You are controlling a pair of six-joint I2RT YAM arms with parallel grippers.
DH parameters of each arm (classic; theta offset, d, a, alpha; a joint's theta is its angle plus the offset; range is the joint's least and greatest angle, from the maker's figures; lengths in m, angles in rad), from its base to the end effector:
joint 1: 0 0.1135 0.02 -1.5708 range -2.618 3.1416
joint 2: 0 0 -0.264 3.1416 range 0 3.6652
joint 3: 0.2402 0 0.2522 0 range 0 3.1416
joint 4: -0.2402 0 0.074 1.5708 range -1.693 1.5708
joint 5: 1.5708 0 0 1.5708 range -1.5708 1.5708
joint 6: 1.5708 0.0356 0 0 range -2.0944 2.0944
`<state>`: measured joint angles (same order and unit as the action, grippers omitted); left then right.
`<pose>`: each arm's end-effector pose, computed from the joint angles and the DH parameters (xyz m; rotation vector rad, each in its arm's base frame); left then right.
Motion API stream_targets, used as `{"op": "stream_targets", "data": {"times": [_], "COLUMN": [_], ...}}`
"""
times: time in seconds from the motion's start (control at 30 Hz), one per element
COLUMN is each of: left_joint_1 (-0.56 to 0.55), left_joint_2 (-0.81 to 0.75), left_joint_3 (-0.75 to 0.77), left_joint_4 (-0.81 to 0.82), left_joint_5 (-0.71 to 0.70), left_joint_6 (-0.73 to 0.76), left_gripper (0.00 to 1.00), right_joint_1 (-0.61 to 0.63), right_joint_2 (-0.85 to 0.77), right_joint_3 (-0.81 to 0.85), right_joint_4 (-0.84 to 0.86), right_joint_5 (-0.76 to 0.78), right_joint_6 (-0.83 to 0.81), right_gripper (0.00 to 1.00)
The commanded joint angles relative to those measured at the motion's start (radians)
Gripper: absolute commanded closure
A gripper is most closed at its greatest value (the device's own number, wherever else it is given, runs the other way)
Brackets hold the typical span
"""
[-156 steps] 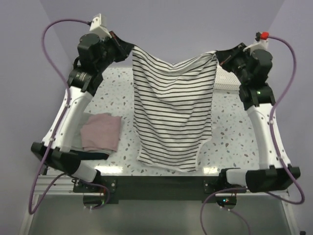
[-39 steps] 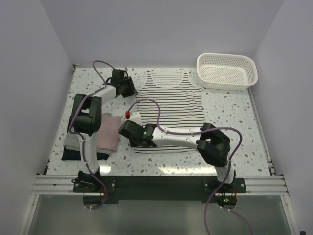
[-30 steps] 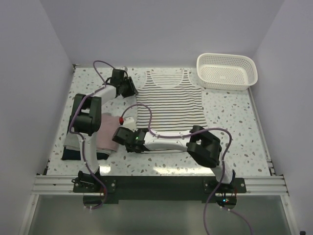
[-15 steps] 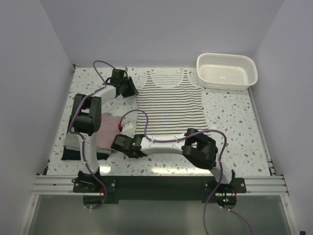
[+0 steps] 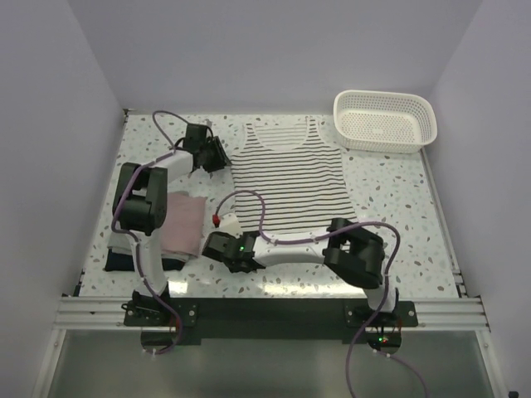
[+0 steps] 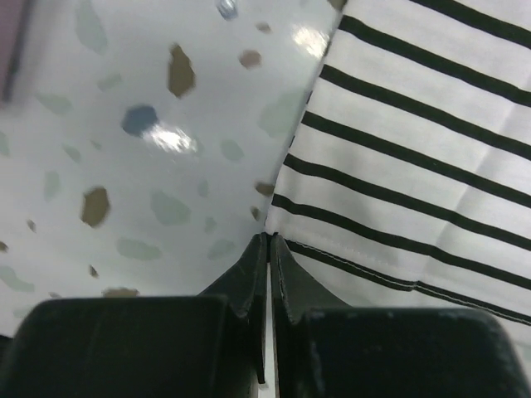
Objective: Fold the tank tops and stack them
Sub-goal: Flatten the tank top out, then fold the tank top
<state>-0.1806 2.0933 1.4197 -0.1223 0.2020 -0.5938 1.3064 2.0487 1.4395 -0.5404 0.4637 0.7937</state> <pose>0.4481 -0.0891 0.1586 -0.4000 2.3986 -0.6024 0.1251 0.4012 0.1604 -0.5182 2.4809 0.1720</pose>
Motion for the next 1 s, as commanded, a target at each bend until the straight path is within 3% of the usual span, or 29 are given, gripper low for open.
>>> {"op": "stream_targets", "data": {"times": [0.0, 0.13, 0.33, 0.97], "left_joint_1": [0.01, 0.01, 0.01, -0.022], "left_joint_2": [-0.096, -0.121, -0.145, 0.024], "left_joint_3": [-0.071, -0.148, -0.229, -0.085], "left_joint_4": [0.073, 0.107, 0.213, 0.124], "left_joint_5": [-0.023, -0.007, 0.034, -0.102], "left_joint_6": [-0.049, -0.061, -0.089, -0.08], "left_gripper": [0.59, 0.58, 0.58, 0.65], "right_joint_1": [0.002, 0.002, 0.002, 0.002], "right_joint_2": [-0.145, -0.257, -0.305, -0.369], "right_joint_3": [-0.123, -0.26, -0.268, -0.245], "right_joint_4": [0.056, 0.086, 0.068, 0.034], "right_joint_5": [-0.066, -0.083, -0.089, -0.094], "right_joint_6": [0.002, 0.035, 0.039, 0.05], "right_gripper": [1.0, 1.0, 1.0, 1.0]}}
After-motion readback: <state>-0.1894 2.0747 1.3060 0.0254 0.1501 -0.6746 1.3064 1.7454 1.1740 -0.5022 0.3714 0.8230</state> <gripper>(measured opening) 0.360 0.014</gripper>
